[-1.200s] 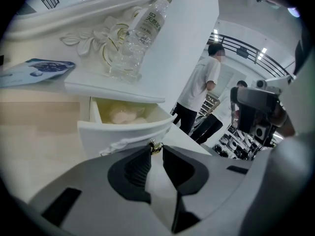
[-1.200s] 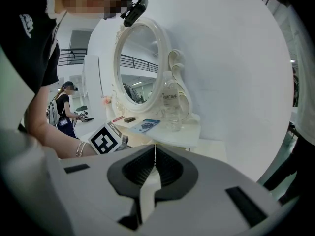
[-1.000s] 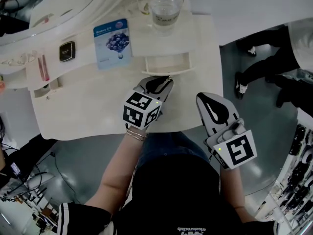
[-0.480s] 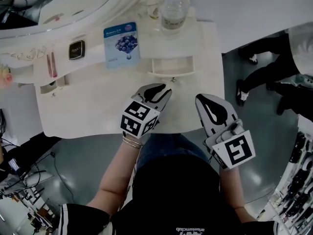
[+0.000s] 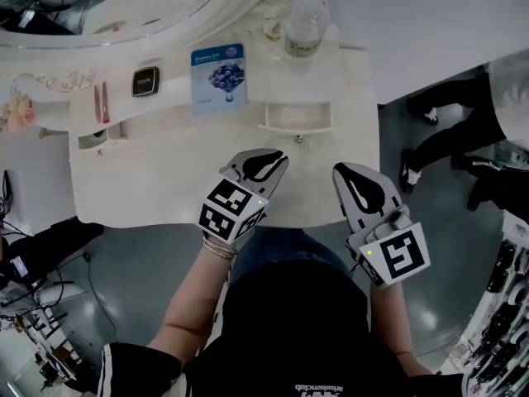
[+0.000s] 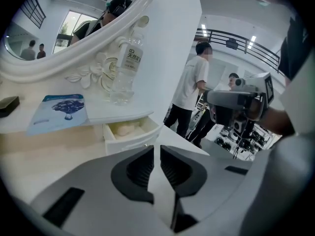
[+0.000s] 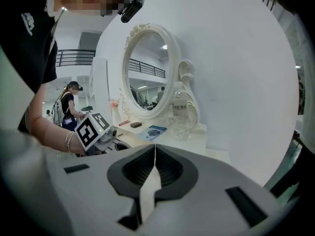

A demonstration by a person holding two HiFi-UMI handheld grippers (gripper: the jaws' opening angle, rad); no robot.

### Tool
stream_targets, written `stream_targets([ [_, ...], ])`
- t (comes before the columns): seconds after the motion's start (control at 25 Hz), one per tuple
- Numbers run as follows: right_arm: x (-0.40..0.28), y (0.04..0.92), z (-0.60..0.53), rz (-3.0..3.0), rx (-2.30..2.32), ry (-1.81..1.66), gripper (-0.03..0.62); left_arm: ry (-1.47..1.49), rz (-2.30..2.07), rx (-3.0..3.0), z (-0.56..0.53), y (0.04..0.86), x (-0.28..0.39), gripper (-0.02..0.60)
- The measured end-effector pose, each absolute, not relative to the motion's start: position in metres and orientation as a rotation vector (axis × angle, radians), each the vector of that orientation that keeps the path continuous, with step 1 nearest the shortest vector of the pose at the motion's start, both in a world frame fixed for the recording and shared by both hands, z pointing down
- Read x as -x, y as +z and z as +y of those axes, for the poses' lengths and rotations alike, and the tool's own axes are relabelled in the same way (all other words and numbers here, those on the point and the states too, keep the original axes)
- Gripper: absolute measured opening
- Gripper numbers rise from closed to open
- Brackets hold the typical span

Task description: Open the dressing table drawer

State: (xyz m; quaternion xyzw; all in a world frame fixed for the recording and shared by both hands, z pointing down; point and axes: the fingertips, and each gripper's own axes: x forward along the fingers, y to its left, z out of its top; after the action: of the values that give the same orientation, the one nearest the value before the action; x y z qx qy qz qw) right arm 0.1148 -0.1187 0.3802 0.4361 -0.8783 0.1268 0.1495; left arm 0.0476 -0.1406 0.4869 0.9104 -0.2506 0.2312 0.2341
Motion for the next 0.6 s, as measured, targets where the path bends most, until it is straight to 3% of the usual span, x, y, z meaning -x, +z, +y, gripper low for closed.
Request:
stream_targets([
  [0.6,-0.121,0.363,-0.119,-2.542,-1.236,0.300,0.020,0.533,-0.699,-2.557,-0.130,0.434,-0.045,0.028],
])
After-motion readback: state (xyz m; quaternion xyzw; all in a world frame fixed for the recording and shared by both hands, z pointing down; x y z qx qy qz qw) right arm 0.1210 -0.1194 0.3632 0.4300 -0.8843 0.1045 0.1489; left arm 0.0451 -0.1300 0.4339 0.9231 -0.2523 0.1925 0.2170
